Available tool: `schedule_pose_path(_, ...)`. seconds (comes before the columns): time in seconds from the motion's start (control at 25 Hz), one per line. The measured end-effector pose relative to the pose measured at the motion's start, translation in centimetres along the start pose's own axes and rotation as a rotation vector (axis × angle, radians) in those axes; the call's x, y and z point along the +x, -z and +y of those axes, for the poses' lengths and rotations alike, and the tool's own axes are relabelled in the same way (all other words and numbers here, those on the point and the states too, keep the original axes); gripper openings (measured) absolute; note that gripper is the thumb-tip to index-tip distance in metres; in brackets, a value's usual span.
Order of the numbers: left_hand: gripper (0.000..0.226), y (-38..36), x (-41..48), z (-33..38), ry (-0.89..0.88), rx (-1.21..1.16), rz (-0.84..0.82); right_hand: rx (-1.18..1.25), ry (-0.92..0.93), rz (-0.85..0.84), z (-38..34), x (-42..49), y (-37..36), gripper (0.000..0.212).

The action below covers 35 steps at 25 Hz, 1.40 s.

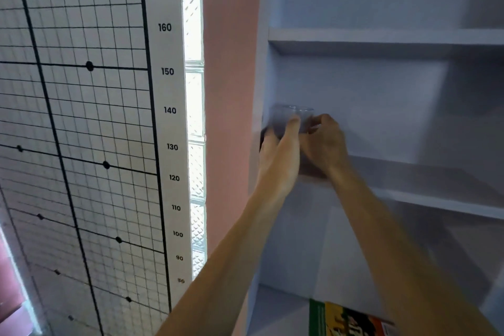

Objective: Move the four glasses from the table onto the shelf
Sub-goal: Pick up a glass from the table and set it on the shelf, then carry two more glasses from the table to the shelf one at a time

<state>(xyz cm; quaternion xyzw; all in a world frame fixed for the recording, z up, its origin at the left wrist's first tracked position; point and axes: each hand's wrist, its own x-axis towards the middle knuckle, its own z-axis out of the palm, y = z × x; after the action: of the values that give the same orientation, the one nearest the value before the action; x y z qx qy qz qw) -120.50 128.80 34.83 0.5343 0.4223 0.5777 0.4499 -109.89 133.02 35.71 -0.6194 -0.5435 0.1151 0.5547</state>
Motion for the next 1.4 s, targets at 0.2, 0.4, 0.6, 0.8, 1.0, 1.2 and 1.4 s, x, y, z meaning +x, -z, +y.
schedule_pose_path(0.2, 0.097, 0.4, -1.5, -0.9, -0.073, 0.01, -0.019, -0.1, 0.0, -0.063, 0.3, 1.4, -1.1, 0.057)
schedule_pose_path(0.4, 0.079, 0.5, -1.1, -1.6, -0.114, -0.008, -0.036, -0.208, 0.012, -0.075, 0.4, 1.9, -1.7, 0.052)
schedule_pose_path(0.6, 0.083, 0.5, -0.9, -1.8, -0.128, -0.013, -0.034, -0.24, 0.008, -0.078, 0.5, 1.9, -1.9, 0.047)
schedule_pose_path(0.8, 0.083, 0.6, -0.6, -2.1, -0.129, -0.057, -0.035, -0.154, -0.043, -0.044, -0.6, 0.8, -1.9, 0.06)
schedule_pose_path(1.0, 0.045, 0.7, -1.4, -2.6, -0.215, -0.162, -0.005, -0.287, 0.015, 0.054, -0.5, -2.4, -0.1, 0.079)
schedule_pose_path(1.2, 0.019, -1.9, -5.0, -4.6, -0.301, -0.253, 0.004, -0.141, 0.134, 0.258, 3.1, -10.3, 5.7, 0.07)
schedule_pose_path(1.4, 0.02, -8.9, -12.6, -8.6, -0.252, -0.118, -0.239, -0.043, -0.04, 0.378, 10.1, -17.8, 13.3, 0.057)
